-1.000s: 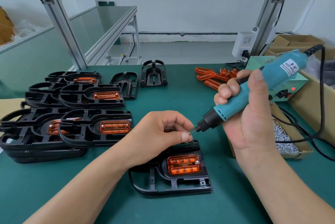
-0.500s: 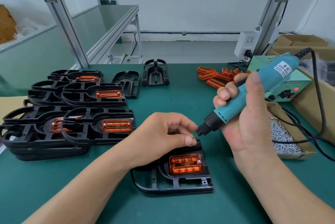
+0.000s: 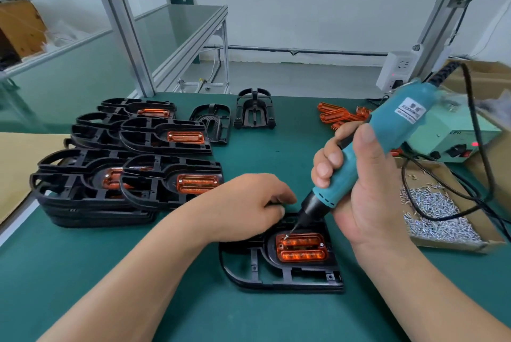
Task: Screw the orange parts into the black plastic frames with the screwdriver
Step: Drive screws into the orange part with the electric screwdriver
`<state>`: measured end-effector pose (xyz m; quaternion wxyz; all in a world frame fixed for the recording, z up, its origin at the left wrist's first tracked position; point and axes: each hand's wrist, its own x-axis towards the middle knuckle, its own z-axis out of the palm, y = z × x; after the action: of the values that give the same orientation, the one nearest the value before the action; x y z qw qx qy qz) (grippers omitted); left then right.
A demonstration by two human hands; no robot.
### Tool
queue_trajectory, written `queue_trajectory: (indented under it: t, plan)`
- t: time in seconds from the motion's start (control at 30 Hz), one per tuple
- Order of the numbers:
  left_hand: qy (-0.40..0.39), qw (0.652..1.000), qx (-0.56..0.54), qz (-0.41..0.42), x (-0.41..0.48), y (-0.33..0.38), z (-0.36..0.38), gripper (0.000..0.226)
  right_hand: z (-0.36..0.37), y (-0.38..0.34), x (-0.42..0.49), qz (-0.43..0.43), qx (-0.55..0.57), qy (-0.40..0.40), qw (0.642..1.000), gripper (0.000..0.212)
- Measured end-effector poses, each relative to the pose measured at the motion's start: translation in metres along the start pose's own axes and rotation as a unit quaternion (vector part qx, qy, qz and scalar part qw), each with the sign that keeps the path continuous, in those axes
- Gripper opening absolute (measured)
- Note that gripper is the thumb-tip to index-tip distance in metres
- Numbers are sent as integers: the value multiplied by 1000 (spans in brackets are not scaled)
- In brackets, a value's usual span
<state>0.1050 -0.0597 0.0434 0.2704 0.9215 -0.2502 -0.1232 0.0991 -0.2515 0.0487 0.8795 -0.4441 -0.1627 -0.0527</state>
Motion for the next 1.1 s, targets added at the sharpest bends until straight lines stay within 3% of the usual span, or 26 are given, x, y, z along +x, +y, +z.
queue_trajectory:
  t: [0.27, 0.5, 0.67, 0.77, 1.1]
  plan:
    - [-69, 997, -18, 9, -5, 2, -8, 19, 14, 4, -6, 8, -37, -37, 999, 44]
    - [-75, 996, -48, -9, -6, 6, -8, 20, 18, 0, -8, 11, -53, -50, 997, 49]
    - [-76, 995, -64, -24, -6, 10, -8, 25, 24, 1, -9, 4, -90, -116, 989, 41]
    - [-77, 995, -56, -34, -6, 11, -7, 11, 29, 4, -9, 9, -120, -151, 981, 42]
    - [-96, 995, -3, -35, -3, 13, -7, 39, 38, 12, -4, 28, -142, -196, 970, 34]
